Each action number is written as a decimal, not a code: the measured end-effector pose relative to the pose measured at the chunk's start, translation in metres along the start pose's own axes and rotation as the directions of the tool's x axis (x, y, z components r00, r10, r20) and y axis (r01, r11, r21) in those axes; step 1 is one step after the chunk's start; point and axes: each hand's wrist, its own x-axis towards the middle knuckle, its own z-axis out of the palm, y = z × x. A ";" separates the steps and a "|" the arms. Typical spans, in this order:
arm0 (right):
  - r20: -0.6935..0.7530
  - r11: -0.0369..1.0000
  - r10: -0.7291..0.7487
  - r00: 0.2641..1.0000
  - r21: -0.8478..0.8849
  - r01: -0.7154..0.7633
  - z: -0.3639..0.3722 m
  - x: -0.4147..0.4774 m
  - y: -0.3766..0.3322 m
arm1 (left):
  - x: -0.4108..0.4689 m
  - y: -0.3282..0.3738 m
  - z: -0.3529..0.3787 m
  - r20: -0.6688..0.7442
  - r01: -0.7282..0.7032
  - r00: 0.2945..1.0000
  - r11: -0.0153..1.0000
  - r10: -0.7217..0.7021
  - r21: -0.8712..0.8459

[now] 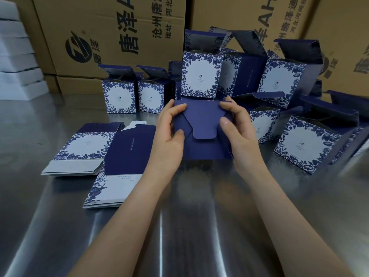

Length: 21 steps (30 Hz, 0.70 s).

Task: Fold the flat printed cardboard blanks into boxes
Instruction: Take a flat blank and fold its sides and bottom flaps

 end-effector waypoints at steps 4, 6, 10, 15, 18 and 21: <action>0.022 0.997 -0.046 0.999 -0.060 0.047 0.000 0.000 0.002 | -0.002 0.003 0.001 -0.008 -0.009 1.000 1.000 0.009 -0.028; 0.015 0.995 -0.064 0.998 -0.079 0.065 -0.001 0.000 0.004 | -0.003 0.002 0.003 -0.004 -0.037 0.999 0.999 0.037 0.017; 0.006 0.986 -0.111 0.994 -0.122 0.111 -0.003 0.000 0.005 | -0.004 -0.002 0.004 -0.014 -0.095 0.995 0.984 0.098 0.152; -0.024 0.972 -0.080 0.996 -0.222 0.073 -0.001 -0.001 0.007 | -0.005 0.000 0.004 -0.080 -0.111 0.988 0.968 0.132 0.223; -0.029 0.933 -0.157 0.987 -0.333 0.139 0.003 -0.001 0.008 | -0.006 0.000 0.005 -0.139 -0.095 0.981 0.960 0.135 0.262; -0.051 0.900 -0.241 0.969 -0.385 0.203 0.004 -0.002 0.008 | -0.008 0.000 0.007 -0.166 -0.120 0.970 0.946 0.176 0.300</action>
